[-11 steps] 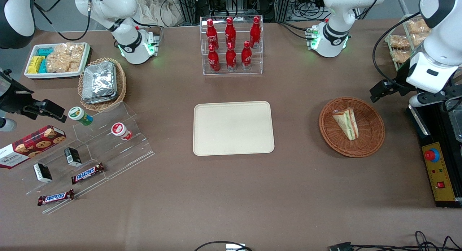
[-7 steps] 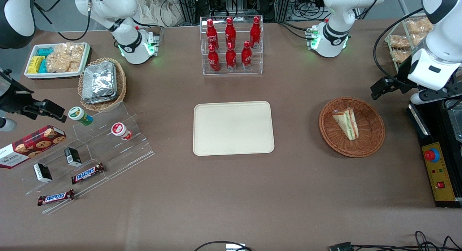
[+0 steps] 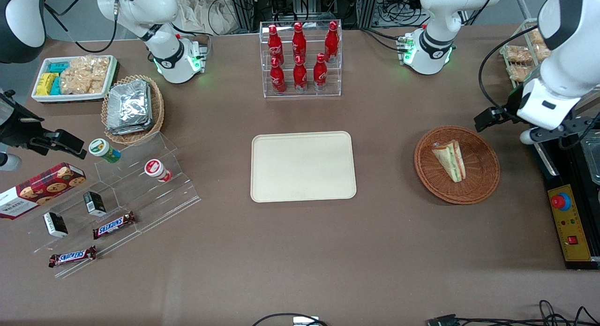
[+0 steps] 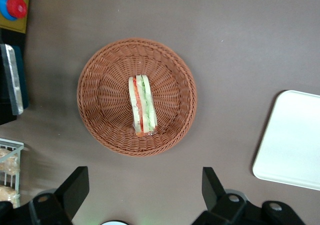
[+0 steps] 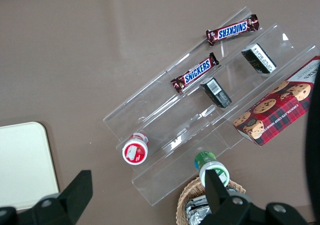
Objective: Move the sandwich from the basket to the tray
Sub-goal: 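Move the left gripper over the wrapped sandwich in the wicker basket, then lower the open left gripper around the sandwich's upright edge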
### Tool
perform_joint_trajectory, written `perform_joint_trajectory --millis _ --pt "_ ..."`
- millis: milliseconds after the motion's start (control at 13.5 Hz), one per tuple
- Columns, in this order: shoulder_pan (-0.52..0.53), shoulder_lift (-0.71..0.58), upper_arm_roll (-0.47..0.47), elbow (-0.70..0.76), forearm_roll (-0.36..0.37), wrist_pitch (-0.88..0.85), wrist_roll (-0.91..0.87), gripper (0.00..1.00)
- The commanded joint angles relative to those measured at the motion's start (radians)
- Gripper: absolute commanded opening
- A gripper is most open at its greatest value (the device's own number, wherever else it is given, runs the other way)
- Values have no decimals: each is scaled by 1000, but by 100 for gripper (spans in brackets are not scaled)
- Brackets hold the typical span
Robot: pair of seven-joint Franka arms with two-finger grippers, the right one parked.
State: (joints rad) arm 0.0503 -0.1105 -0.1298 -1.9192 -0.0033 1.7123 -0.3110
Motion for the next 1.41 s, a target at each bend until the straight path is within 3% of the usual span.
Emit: perform_joint_trajectory --millis 0,148,519,1037,1333 --pt "14 -40 -2 -139 0 108 -36 100" --pt "25 -72 -1 -286 2 261 -37 100" --pt "68 -18 -1 -487 2 565 -83 100" --pt "60 162 -4 -581 5 846 -169 100" --pt "60 219 -2 -583 5 889 -168 100"
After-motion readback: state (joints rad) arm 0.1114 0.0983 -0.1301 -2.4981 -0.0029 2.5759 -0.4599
